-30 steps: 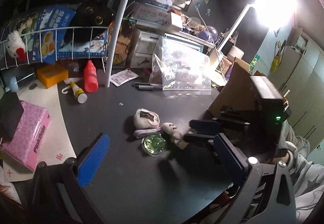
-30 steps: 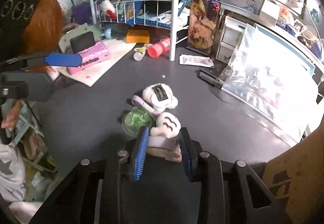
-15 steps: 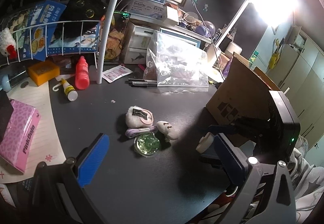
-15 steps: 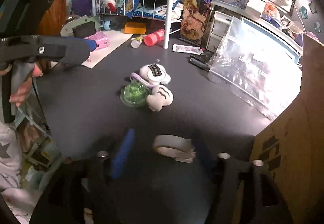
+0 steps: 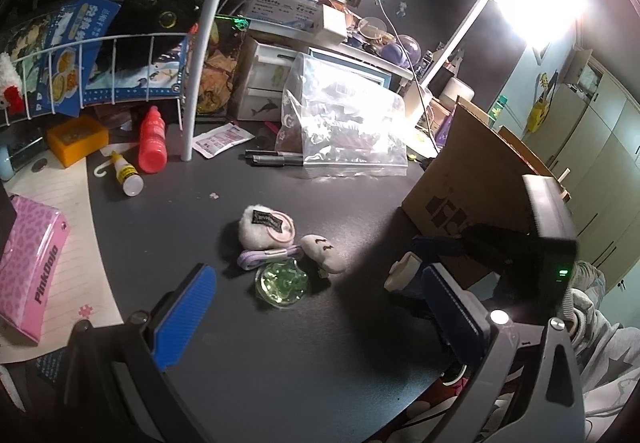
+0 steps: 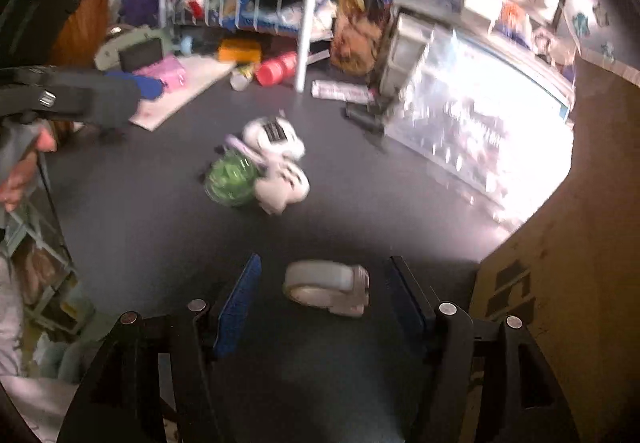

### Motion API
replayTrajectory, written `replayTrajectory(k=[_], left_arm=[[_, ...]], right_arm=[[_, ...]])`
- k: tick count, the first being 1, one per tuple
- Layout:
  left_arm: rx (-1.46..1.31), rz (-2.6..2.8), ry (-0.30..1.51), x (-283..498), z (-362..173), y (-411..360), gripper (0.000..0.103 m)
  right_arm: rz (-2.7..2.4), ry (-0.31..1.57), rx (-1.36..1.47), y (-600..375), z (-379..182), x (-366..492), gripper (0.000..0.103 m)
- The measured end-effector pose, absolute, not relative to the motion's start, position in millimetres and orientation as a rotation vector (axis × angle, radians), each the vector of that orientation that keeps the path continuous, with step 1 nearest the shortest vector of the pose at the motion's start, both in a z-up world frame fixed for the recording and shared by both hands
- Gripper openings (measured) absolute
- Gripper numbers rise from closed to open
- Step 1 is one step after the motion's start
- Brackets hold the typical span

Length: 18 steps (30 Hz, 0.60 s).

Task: Organize objects
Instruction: 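Grasp the white tape dispenser with the right gripper and lift, then carry the tape dispenser into the box and open the right gripper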

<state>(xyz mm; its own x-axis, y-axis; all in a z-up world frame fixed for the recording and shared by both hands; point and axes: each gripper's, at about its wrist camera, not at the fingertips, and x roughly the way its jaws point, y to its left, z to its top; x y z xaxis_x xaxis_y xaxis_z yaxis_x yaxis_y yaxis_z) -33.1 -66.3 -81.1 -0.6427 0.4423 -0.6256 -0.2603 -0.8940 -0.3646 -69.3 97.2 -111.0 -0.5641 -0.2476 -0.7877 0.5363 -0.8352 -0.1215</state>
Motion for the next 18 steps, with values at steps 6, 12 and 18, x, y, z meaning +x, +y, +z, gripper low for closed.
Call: replayTrajectory(k=[6,12,18], left_arm=[[-1.063,2.492,-0.333,-35.4,-84.3,-58.3,0.102],[-1.09,2.385,-0.314,-38.7,-93.0,-35.7,0.102],[-1.083,2.257,-0.389,-45.2,-94.3,-24.5,0.087]], right_arm=[[-2.344,0.415,1.205,99.8,-125.3,-80.1,0.038],[-2.305,0.391,1.114,91.4,-114.2,-70.8,0.038],[-2.208,0.403,0.945,69.5,-84.5,-54.5,0.038]])
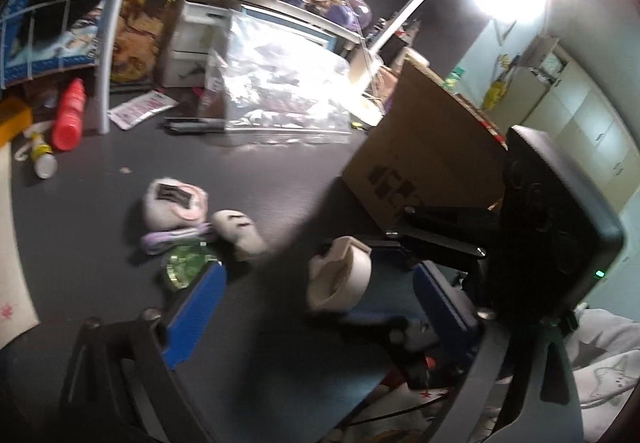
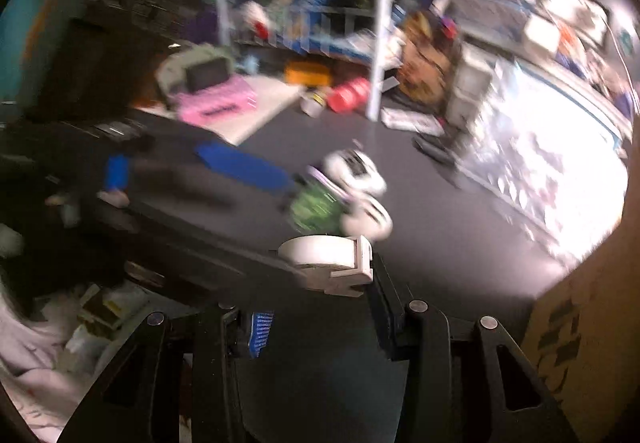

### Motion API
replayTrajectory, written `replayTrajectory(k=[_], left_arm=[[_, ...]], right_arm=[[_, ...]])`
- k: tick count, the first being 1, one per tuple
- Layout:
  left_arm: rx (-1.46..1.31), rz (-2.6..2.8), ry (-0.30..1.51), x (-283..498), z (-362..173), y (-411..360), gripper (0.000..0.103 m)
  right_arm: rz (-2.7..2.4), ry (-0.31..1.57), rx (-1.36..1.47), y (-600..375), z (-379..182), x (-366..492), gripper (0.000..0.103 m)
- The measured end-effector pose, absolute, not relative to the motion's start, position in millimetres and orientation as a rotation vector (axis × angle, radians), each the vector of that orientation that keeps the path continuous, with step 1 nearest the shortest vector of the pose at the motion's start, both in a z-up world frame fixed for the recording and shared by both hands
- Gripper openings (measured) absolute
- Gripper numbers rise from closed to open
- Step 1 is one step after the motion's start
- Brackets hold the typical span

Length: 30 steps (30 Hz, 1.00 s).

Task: Organize objects
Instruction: 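Carry the tape dispenser into the box and open the right gripper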

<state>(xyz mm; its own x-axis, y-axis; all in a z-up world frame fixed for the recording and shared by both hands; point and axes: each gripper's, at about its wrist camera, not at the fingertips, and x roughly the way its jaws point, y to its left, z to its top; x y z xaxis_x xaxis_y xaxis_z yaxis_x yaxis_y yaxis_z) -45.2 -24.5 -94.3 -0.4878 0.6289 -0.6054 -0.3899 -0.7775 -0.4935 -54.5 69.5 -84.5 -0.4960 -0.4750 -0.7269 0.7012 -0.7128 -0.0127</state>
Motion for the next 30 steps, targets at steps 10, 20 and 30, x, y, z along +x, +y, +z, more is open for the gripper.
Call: replayTrajectory(k=[10,20,30], left_arm=[[-1.021,2.203,-0.466,-44.8,-70.4,-33.8,0.035],[-0.99,2.223,-0.337,-59.3,-13.2,-17.9,0.031],[-0.993,2.133,-0.2,-99.6,34.0,45.6,0.03]], right_arm=[[-2.195,0.484,0.807,50.0,-47.8,-45.6,0.038],[-2.259,0.51,0.744,59.9,-4.2,-48.2,0.038],[-2.385,0.453,0.748,119.7,37.9,-62.3,0.038]])
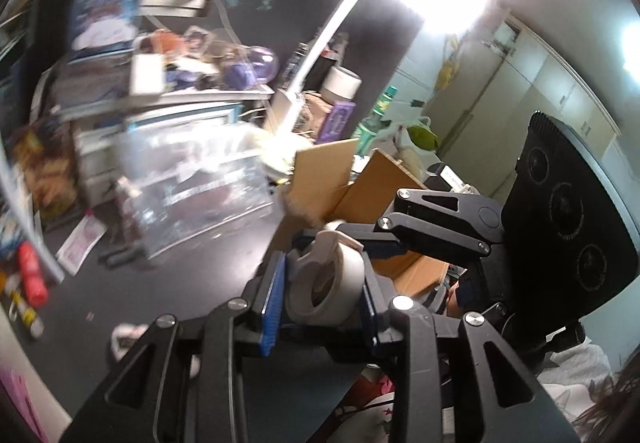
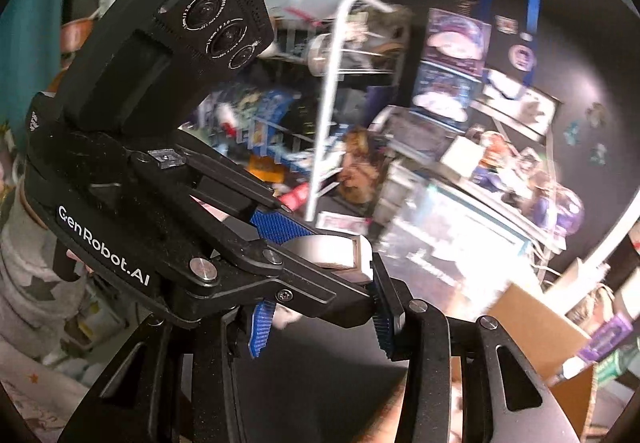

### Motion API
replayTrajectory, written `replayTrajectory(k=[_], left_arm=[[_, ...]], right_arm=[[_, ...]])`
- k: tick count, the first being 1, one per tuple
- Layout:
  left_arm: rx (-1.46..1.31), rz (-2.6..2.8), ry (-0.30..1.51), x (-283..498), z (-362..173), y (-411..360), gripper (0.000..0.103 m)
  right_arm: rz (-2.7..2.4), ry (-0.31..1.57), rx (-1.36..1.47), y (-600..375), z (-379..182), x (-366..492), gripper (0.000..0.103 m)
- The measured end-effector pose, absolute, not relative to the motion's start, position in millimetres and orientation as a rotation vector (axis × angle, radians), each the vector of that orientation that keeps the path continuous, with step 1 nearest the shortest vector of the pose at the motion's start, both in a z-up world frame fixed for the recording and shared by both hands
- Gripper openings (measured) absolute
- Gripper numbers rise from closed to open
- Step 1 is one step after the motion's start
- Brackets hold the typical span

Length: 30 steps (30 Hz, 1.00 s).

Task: Organize objects
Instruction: 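Carry the tape dispenser into the box and open the right gripper, then move the right tool back to the white plush toy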

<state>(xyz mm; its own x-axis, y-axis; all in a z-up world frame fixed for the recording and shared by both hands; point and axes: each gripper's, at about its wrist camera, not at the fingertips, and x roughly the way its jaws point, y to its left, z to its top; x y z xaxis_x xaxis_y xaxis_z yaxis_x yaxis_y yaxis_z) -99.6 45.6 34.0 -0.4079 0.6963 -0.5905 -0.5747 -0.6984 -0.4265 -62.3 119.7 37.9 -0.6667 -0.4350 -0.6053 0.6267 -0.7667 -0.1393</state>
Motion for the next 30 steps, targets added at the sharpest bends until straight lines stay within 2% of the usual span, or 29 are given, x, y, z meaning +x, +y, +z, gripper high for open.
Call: replayTrajectory(k=[10,19,20,22,24,27,30], left_arm=[[-1.064,1.966,-0.085,-150.8,38.3,144.1,0.029],[-1.142,1.884,-0.016,-166.5,19.4,192.2,0.028],[-1.151,1.886,-0.004,-166.6,18.1,194.6,0.031],[-1.157,1.892,0.014,-166.3,16.2,197.4,0.047],[-1.157,1.899,0.014,-165.5,16.4,196.6,0.055],[-1.15,1.919,0.016,-165.1,19.2,193.0,0.065],[-1.14,1.927,0.015,-163.2,22.5,188.9,0.069]], right_arm=[[-2.511,0.358,0.91,210.9,44.0,-77.0,0.038],[-2.523,0.318,1.098,253.1,26.7,-81.3,0.038],[-2.521,0.32,1.11,253.4,24.8,-81.7,0.038],[-2.515,0.331,1.138,254.3,21.1,-80.3,0.043],[-2.519,0.341,1.143,255.4,18.5,-81.9,0.062],[-2.525,0.351,1.137,256.2,18.3,-82.2,0.064],[-2.526,0.358,1.127,254.9,20.5,-80.7,0.064]])
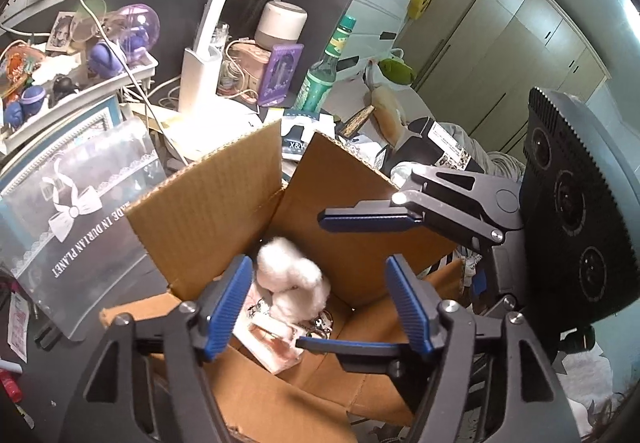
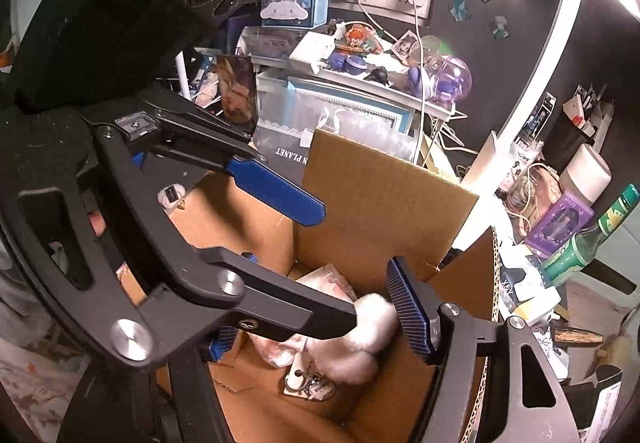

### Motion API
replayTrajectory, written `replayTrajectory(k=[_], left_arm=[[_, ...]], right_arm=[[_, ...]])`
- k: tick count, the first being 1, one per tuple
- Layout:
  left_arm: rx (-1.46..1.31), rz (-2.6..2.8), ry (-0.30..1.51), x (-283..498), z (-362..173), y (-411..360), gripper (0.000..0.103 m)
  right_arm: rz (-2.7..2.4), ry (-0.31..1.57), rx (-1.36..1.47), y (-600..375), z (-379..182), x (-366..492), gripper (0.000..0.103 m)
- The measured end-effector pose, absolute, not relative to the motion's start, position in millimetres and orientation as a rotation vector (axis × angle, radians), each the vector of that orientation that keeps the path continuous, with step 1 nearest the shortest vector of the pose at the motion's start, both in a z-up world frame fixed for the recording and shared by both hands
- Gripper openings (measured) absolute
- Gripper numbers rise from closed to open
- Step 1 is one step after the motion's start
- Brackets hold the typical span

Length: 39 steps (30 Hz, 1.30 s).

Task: Organize objects
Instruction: 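Move the right tool back to the white plush toy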

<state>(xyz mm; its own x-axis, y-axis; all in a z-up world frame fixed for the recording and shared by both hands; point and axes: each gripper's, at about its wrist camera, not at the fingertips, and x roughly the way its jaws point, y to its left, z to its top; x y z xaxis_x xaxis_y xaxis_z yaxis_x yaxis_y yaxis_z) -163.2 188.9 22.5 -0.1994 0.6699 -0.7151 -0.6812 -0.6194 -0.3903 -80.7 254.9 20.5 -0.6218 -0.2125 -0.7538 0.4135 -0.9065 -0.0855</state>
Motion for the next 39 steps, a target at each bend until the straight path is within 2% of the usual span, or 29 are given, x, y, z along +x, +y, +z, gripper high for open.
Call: replayTrajectory(k=[9,15,22,28,32,35,39], left_arm=[[-1.081,2.005,0.032,-146.8,41.1,154.2,0.079],[-0.998,2.14,-0.023,-121.7,64.4,88.4,0.085],[-0.93,2.394,-0.079,-82.0,57.0,10.3,0.092],[-0.927,2.556,-0.178,-55.0,22.3,-48.5,0.093],[-0.944,2.57,-0.248,-44.1,-10.3,-69.3,0.093],[-0.975,2.559,-0.307,-38.3,-36.0,-80.5,0.093],[-0.999,2.553,-0.369,-29.1,-59.3,-88.2,0.092]], right_arm=[[-2.53,0.381,1.043,239.4,33.5,-70.5,0.064],[-2.494,0.429,0.89,199.9,49.1,-55.3,0.064],[-2.326,0.414,0.763,129.7,46.5,-40.8,0.064],[-2.166,0.356,0.803,80.8,11.7,-40.3,0.063],[-2.109,0.315,0.897,61.5,-26.0,-50.3,0.056],[-2.067,0.218,1.008,59.2,-58.9,-68.7,0.054],[-2.164,0.179,1.091,65.0,-92.5,-90.3,0.045]])
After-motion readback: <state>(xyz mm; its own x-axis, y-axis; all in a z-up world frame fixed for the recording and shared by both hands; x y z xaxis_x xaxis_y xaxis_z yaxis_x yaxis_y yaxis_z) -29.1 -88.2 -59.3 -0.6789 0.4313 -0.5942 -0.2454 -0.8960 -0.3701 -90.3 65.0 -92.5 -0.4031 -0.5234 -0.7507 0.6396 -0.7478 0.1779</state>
